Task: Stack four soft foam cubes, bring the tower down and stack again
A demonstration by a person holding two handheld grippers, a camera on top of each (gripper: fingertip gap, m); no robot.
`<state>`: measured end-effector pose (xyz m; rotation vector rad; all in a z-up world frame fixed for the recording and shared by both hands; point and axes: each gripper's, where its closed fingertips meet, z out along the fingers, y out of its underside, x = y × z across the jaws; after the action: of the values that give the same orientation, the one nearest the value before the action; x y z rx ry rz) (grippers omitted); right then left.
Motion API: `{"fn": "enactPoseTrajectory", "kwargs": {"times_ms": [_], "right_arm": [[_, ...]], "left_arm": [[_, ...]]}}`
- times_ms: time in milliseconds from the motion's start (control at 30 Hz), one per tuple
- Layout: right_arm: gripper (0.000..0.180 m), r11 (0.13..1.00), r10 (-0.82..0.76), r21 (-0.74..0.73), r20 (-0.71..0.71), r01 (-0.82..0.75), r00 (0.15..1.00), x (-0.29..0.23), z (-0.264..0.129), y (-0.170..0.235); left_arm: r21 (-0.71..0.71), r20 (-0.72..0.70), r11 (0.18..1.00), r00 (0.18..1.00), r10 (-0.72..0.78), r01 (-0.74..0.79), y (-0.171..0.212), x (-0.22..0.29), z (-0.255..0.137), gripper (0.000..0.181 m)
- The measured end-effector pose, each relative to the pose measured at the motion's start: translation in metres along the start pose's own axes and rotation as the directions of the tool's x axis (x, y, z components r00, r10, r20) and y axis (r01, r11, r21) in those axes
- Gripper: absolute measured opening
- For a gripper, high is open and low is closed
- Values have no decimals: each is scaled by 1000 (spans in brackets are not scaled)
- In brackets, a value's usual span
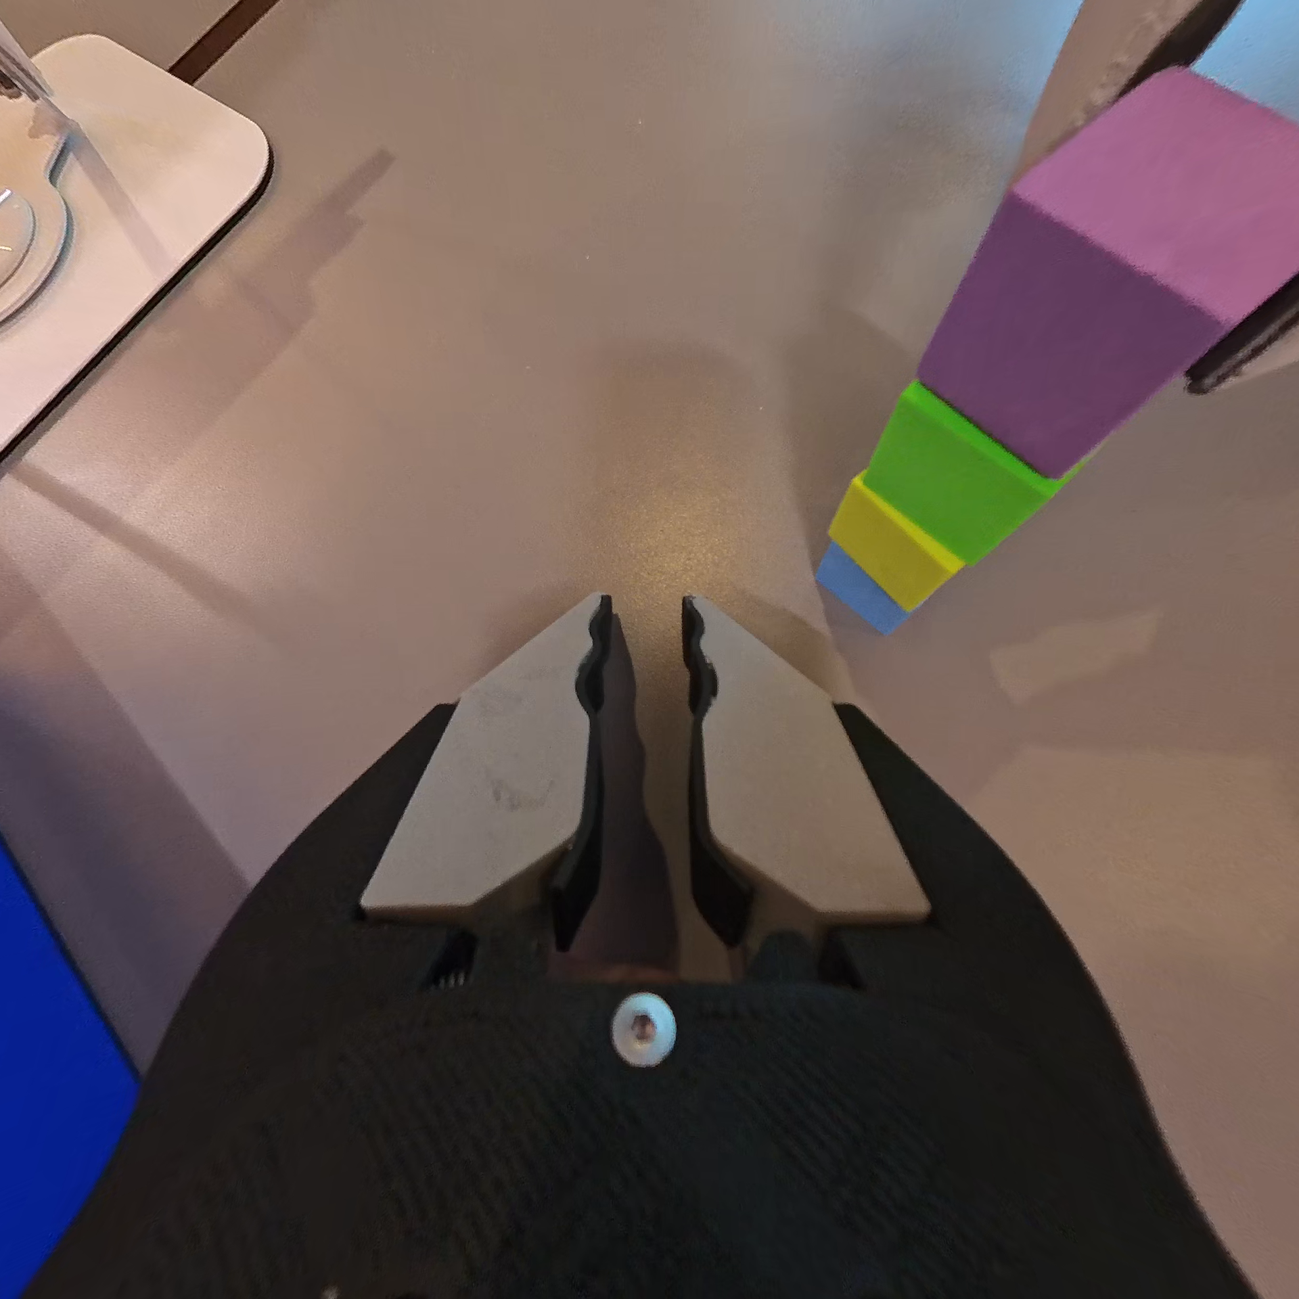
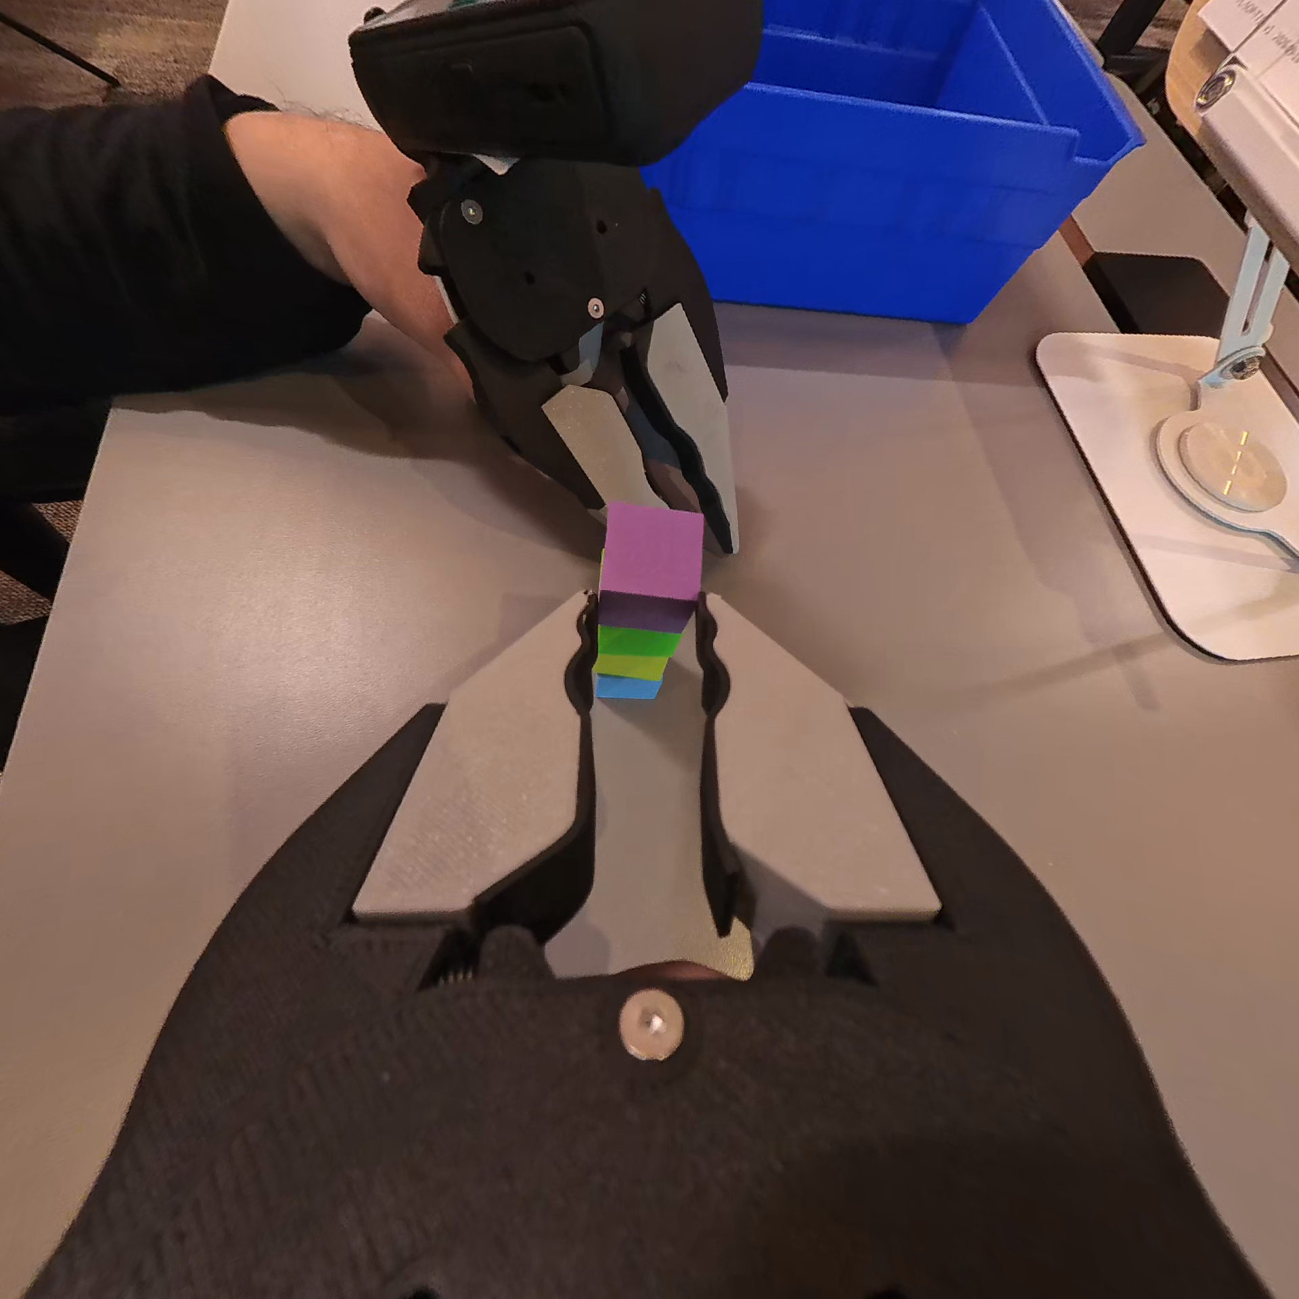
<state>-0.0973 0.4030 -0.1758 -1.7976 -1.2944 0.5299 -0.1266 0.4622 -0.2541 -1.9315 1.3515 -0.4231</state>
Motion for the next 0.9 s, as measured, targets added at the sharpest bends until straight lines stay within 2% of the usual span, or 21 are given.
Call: {"fn": "enactPoseTrajectory", "kwargs": {"times_ms": [367,533,667,733,800,900], "right_arm": [[35,999,5,37,-33,-4,999,6,-10,-6],[39,977,16,213,-132,13,991,22,-39,-34],[35,950,-24,310,-58,41,998,5,-55,-51],[24,954,-82,292,18,73,996,-13,-52,-48],[24,972,-120,213,100,96,988,-31,-40,-36],[21,982,-173,102,145,159,974,-47,-17,-17]], "left_arm": [[0,0,1000,1000,-1,1,0,0,0,18],[-2,-1,1000,1000,-6,6,1,-1,-1,18],[-1,-3,1000,1000,-8,8,1,-1,-1,18],[-1,-4,1000,1000,-9,9,1,0,0,18],[0,-4,1000,1000,-10,10,1,-1,0,18],[0,-4,1000,1000,-11,11,1,-1,0,18]]}}
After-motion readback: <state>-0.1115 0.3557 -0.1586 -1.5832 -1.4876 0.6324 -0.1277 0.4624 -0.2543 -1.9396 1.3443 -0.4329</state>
